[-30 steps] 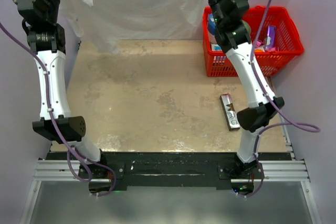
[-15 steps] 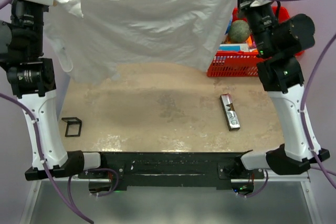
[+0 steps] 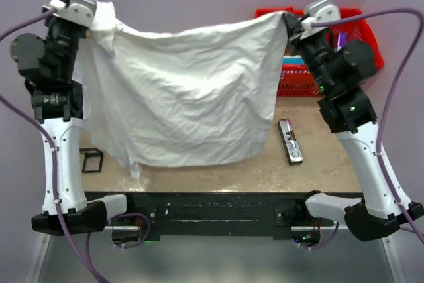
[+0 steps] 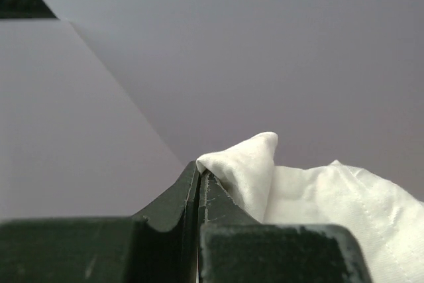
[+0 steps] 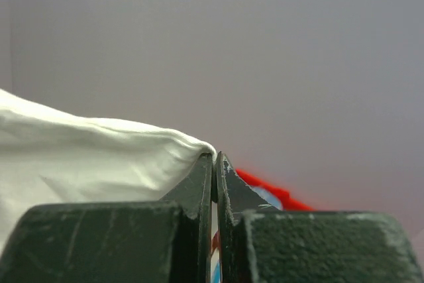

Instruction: Remove the brooch from the garment

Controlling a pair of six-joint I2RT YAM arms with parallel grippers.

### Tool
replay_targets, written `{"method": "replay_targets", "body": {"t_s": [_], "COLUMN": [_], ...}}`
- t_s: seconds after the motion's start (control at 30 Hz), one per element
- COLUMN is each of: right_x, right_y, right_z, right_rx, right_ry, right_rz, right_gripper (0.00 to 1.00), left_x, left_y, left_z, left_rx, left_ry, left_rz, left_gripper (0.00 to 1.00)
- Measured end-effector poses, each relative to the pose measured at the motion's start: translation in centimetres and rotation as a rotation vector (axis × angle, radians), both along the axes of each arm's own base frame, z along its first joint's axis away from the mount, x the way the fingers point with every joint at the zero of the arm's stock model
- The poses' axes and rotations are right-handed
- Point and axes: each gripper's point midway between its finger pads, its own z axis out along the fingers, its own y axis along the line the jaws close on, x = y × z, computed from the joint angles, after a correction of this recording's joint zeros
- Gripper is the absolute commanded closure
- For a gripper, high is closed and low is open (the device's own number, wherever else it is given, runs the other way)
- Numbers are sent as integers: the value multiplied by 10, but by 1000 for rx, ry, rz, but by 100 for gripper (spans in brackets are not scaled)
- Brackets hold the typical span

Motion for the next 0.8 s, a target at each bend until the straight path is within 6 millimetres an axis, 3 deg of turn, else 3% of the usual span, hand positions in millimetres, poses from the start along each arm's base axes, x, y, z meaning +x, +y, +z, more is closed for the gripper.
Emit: {"method": "replay_targets", "body": {"t_s": [0.07,0.17,0.27,0.37,0.5,0.6,0.8], "right_x": [13,37,61,86,115,139,194], "right_y": [9,23,34,42,44,41,46], "right_z": [-46,-136,-224,-291,-351,-379,-382], "right_rx": [-31,-86,-146,-202,-266,-311,-338], "right_ry": [95,287,477,619,718,749,686], "right_rz": [17,33,30,6,-53,-119,-213], "right_gripper": [100,100,100,100,100,100,100], "left_x": [29,75,101,114,129,146,187], "left_y": [-5,-11,-16,-20,-20,-16,-4], "left_z": [-57,-169,-278,-348,-396,-413,-426], "left_rx": [-17,-68,-132,-169,-199,-217,-270], "left_ry": [127,379,627,795,901,935,947], "left_rz": [-46,-114,-156,-181,-189,-171,-120], "left_gripper": [100,100,100,100,100,100,100]}}
